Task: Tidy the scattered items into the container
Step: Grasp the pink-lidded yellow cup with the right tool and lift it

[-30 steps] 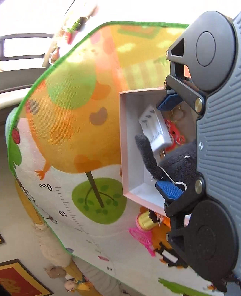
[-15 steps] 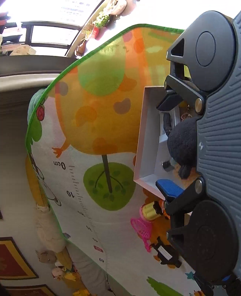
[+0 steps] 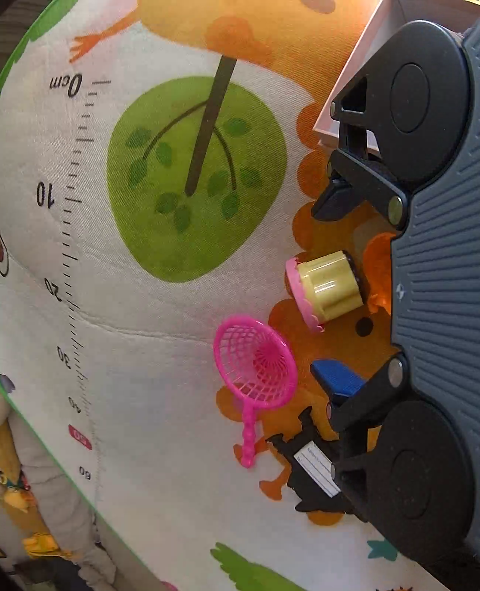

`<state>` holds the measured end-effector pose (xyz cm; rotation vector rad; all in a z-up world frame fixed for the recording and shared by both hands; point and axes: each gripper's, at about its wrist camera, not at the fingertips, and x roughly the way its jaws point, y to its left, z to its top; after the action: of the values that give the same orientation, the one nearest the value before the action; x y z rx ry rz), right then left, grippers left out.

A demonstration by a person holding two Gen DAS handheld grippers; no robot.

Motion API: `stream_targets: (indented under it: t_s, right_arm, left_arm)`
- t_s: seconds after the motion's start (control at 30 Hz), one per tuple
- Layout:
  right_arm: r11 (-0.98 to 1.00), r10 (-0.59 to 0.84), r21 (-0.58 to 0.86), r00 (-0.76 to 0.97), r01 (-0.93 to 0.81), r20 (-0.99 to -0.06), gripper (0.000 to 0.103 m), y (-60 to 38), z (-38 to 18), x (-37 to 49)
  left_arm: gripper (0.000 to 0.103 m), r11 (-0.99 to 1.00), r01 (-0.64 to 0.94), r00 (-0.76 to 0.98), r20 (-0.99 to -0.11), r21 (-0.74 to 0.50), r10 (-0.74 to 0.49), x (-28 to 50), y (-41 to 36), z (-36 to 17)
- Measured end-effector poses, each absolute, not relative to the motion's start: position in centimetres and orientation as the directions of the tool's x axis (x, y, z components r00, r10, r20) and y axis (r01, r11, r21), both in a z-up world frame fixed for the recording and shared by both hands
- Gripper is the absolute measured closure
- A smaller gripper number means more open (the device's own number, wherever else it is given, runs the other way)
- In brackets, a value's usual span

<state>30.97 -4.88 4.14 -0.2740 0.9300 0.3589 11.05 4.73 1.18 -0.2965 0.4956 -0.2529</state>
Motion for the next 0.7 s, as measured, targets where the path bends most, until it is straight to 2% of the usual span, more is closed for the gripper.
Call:
stream_targets:
  t_s: [0.07, 0.1, 0.13, 0.3, 0.53, 0.6, 0.7]
  right_arm:
    - [0.887, 0.151, -0.135, 0.555, -0.441, -0.818, 0.026, -3.6, 3.3, 31.4]
    - [0.875, 0.144, -0.152, 0.547, -0.46, -0.825, 0.044, -3.1, 3.1, 31.4]
    - [0.868, 0.14, -0.157, 0.535, -0.471, -0.833, 0.052, -3.0, 3.0, 31.3]
    - [0.88, 0.214, -0.096, 0.567, -0.466, -0.795, 0.052, -5.9, 6.3, 27.7]
    - [0.86, 0.449, 0.143, 0.595, -0.489, -0.666, 0.052, -16.0, 14.0, 16.6]
    - [0.857, 0.468, 0.154, 0.618, -0.492, -0.632, 0.052, -18.6, 14.5, 13.1]
    - [0.868, 0.433, 0.075, 0.675, -0.49, -0.597, 0.052, -21.2, 12.6, 7.2]
  left_arm:
    - [0.0, 0.927, 0.183, 0.843, -0.433, -0.327, -0.319, 11.1, 4.4, 1.2]
    - [0.0, 0.926, 0.187, 0.841, -0.434, -0.329, -0.324, 11.1, 4.4, 1.1]
    - [0.0, 0.923, 0.193, 0.838, -0.433, -0.333, -0.331, 11.1, 4.5, 1.1]
    - [0.0, 0.912, 0.207, 0.832, -0.428, -0.353, -0.354, 11.2, 4.6, 0.9]
    - [0.0, 0.912, 0.223, 0.83, -0.424, -0.345, -0.363, 11.2, 4.3, 0.9]
    - [0.0, 0.913, 0.218, 0.829, -0.427, -0.346, -0.36, 11.2, 4.2, 1.0]
    - [0.0, 0.92, 0.202, 0.833, -0.434, -0.337, -0.342, 11.4, 4.1, 1.0]
